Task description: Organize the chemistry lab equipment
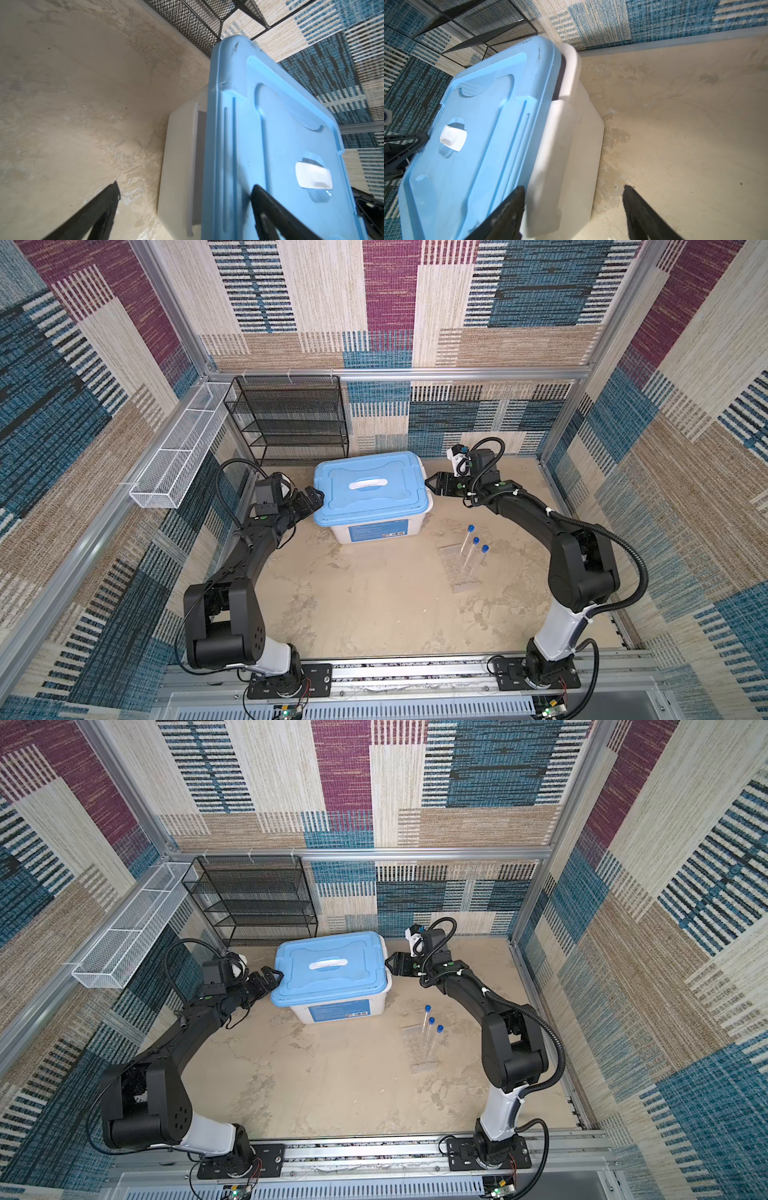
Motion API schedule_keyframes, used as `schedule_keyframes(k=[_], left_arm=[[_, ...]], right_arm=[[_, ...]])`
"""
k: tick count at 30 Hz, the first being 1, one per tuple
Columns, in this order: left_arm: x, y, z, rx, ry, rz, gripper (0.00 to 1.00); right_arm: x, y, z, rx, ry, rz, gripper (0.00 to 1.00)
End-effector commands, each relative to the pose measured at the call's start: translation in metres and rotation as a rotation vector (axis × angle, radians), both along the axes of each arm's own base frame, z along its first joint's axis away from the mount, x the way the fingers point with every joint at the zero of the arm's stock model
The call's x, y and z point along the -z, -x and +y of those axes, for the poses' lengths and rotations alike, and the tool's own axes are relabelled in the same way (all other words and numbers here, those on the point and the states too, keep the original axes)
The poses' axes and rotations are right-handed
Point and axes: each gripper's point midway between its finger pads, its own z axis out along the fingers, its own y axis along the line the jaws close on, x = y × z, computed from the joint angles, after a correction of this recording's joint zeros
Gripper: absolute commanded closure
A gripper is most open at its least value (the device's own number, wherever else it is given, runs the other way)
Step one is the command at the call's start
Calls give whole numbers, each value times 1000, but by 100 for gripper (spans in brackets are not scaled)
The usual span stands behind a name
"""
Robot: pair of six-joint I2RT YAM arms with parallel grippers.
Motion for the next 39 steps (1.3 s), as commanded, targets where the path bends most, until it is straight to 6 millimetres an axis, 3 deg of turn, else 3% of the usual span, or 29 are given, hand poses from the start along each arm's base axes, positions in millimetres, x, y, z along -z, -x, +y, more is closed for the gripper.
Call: schedule_keyframes(k=[1,7,14,18,22,24,27,31,35,39], left_arm=[[7,0,1,-6,3,20,15],[12,9,19,-60,-102,72,25],[28,14,29,-101,-147,122,45],[21,10,20,-64,-116,80,38],[6,3,6,-9,-91,26,18],[-5,1,4,-2,-95,5,10],[-13,-1,3,0,-99,-10,7],[-21,-2,1,2,-84,-39,5],[-18,-3,-9,39,-103,2,9],[-19,-2,-17,53,-166,25,11]], right_arm=[[9,-4,0,-2,15,8,25],[35,-6,-18,77,78,63,28],[52,-6,-46,154,97,111,30],[56,-4,-42,134,74,120,31],[37,-5,-38,118,31,77,31],[17,-9,-43,141,35,27,30],[-11,-12,-48,159,21,-26,27],[-49,-7,-32,90,-55,-93,20],[-54,-3,-10,58,19,-120,16],[-44,-1,2,48,35,-101,15]])
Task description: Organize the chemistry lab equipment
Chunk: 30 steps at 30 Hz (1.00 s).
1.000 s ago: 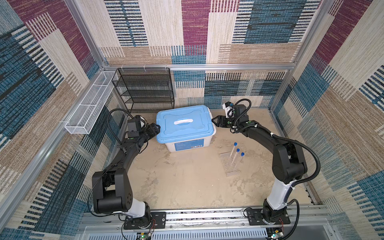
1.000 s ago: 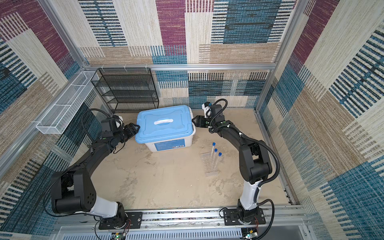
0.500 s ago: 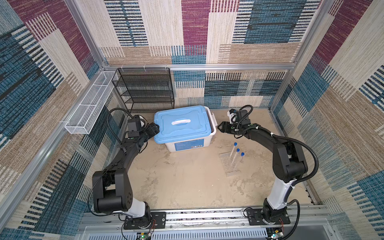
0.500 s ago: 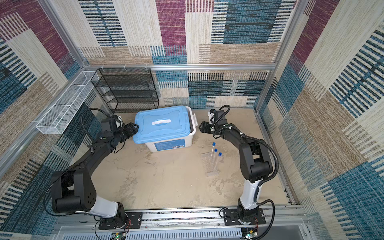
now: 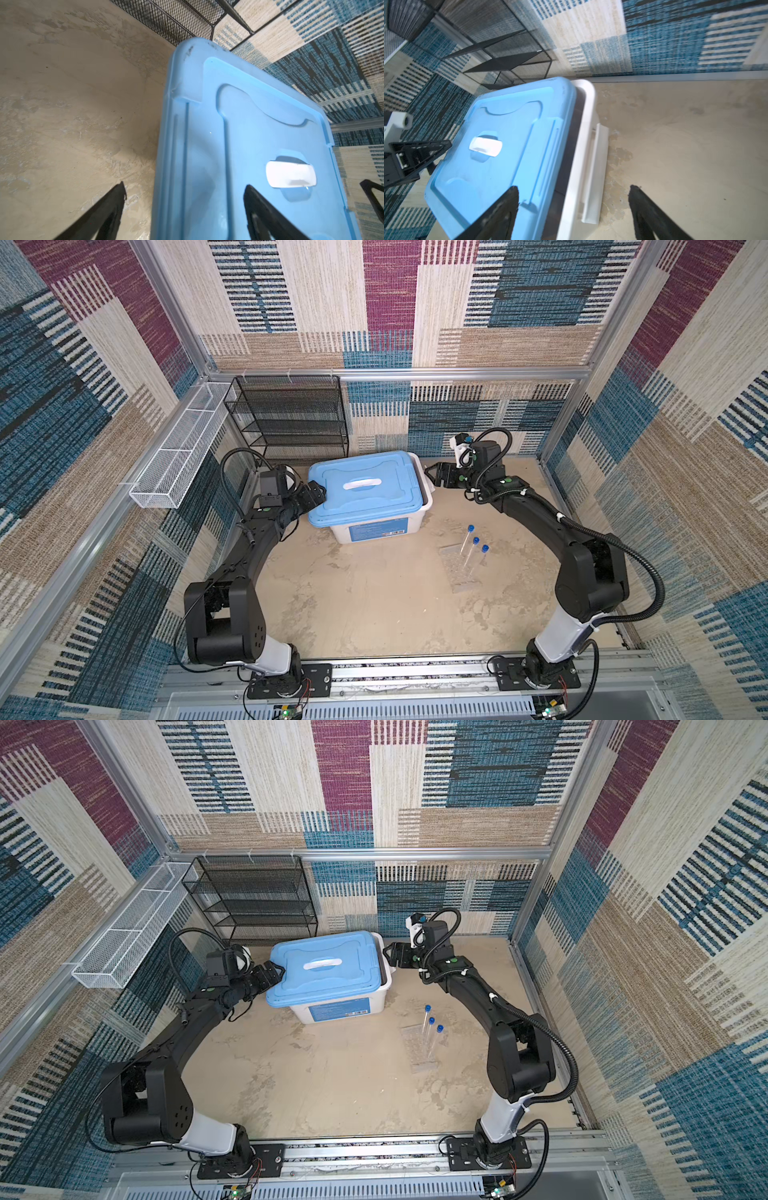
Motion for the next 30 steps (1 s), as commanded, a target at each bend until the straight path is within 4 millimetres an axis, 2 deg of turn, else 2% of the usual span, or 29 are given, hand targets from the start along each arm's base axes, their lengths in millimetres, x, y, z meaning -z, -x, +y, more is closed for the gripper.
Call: schedule_keyframes(k=[1,7,12,17,20,22,25,30], left_arm=[[3,3,-3,20,-86,31,11],[4,0,-17,58,-87,43,11],[5,-2,-32,95,-85,43,11],[-3,-3,-47,118,-88,23,11],[-6,-2,-47,113,-90,19,11],[-9,-3,-47,112,-89,10,11],[-10,0,-35,72,-130,14,11],[-23,6,-20,30,-103,-32,6]], right_arm=[[12,-5,-5,40,51,17,14],[34,-7,-3,33,71,64,14],[24,0,1,7,24,32,13],[28,2,-1,16,39,37,14],[29,2,-5,30,50,31,13],[38,0,-6,34,74,52,14],[47,0,-12,58,93,68,14],[30,4,-17,80,81,42,14]])
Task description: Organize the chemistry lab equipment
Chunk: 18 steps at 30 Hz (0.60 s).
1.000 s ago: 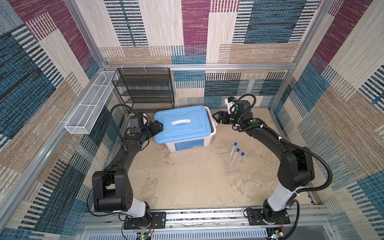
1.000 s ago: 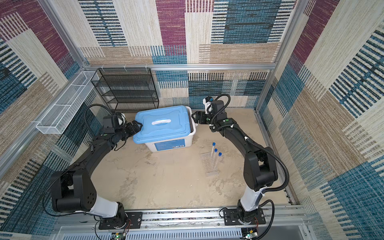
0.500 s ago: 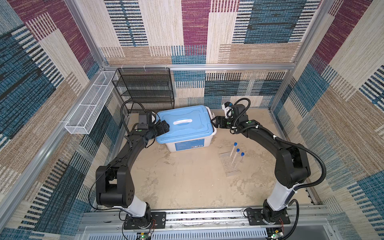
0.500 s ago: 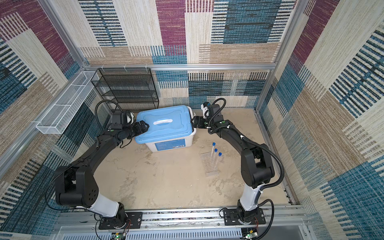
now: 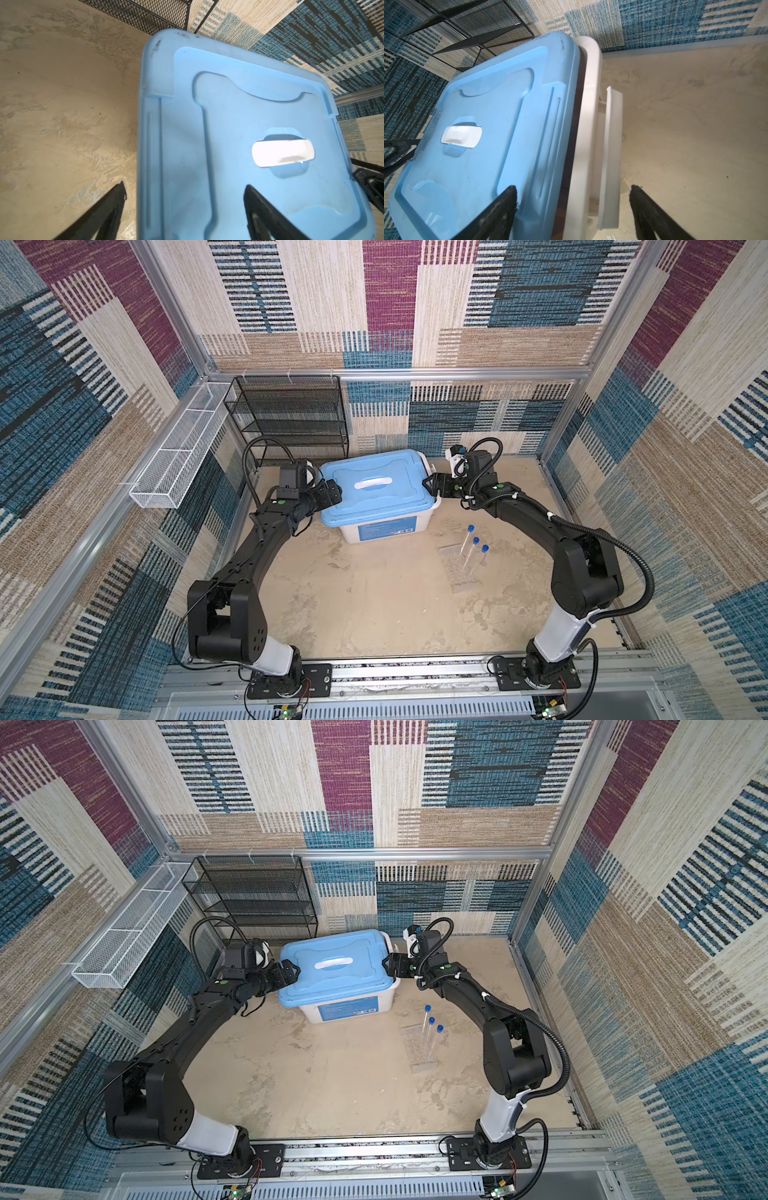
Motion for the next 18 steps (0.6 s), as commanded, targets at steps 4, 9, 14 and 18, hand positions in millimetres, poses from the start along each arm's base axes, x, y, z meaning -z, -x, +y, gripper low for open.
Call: schedule_keyframes(k=[4,9,14,18], left_arm=[[-1,1,5,4,26,-10,10],[13,6,9,-18,18,5,17],[22,9,17,-48,-12,29,26],[28,10,16,-45,-7,35,29]], right_arm=[[-36,6,-10,30,2,-54,13],[-68,25,6,-86,-74,-85,17],[-60,30,27,-198,-128,-18,24],[-46,23,30,-207,-116,16,28]])
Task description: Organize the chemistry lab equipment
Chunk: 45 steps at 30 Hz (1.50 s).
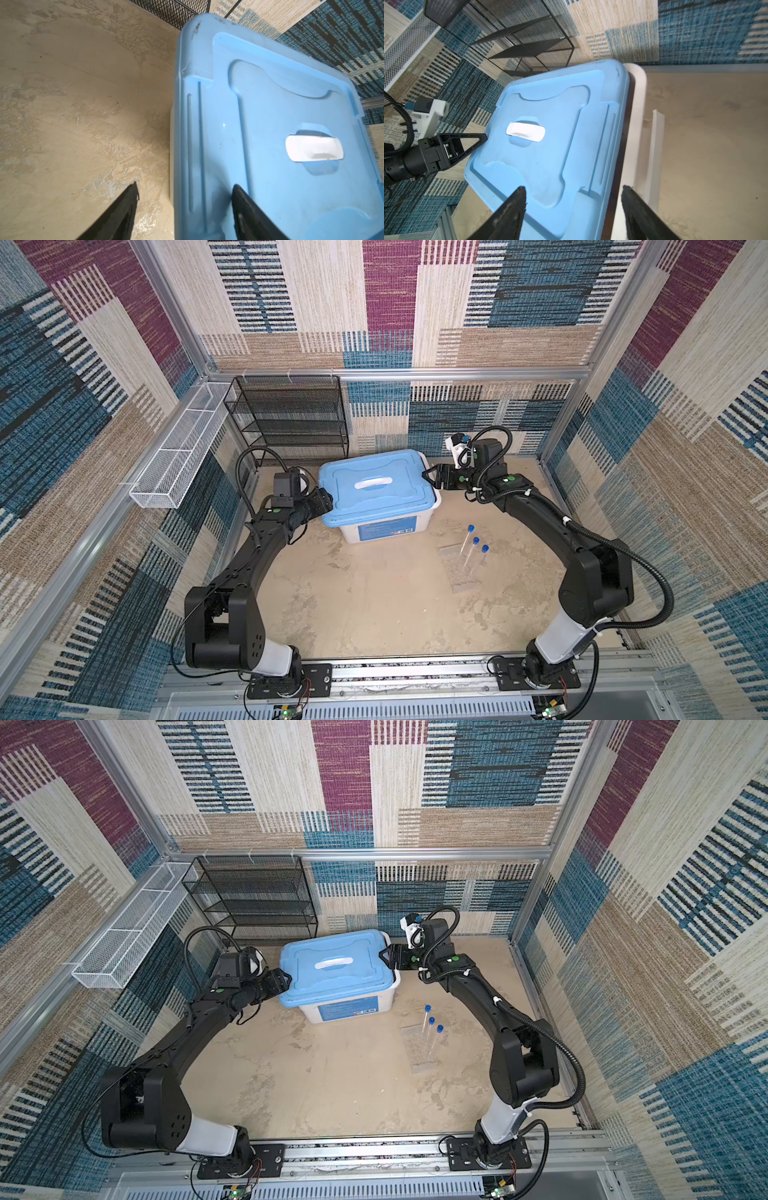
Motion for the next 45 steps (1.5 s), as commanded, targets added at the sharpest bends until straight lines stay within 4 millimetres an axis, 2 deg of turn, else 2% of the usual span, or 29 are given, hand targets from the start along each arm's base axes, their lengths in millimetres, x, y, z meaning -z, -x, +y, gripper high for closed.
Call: schedule_keyframes(k=[1,10,15,21,24,27,30,34,40,45], left_arm=[[6,2,4,-16,-9,13,29],[16,2,4,-22,0,33,32],[21,3,4,-23,3,43,33],[24,2,1,-19,25,44,33],[25,2,0,-18,39,45,33],[23,1,-3,-12,70,28,32],[19,-2,-10,7,156,-13,24],[15,-4,-17,39,235,-41,24],[5,-2,-29,71,324,-64,34],[-4,3,-22,41,277,-39,38]], right_arm=[[4,3,10,-60,-16,22,29],[28,-1,15,-82,-11,76,36],[37,-4,15,-77,-3,93,35],[38,-6,27,-130,-61,118,35],[44,-12,20,-79,-25,136,33],[48,-14,17,-57,-6,157,31],[51,-16,16,-45,2,170,31],[53,-16,15,-43,7,175,31],[51,-14,18,-56,-17,162,34],[36,-15,19,-54,-43,120,36]])
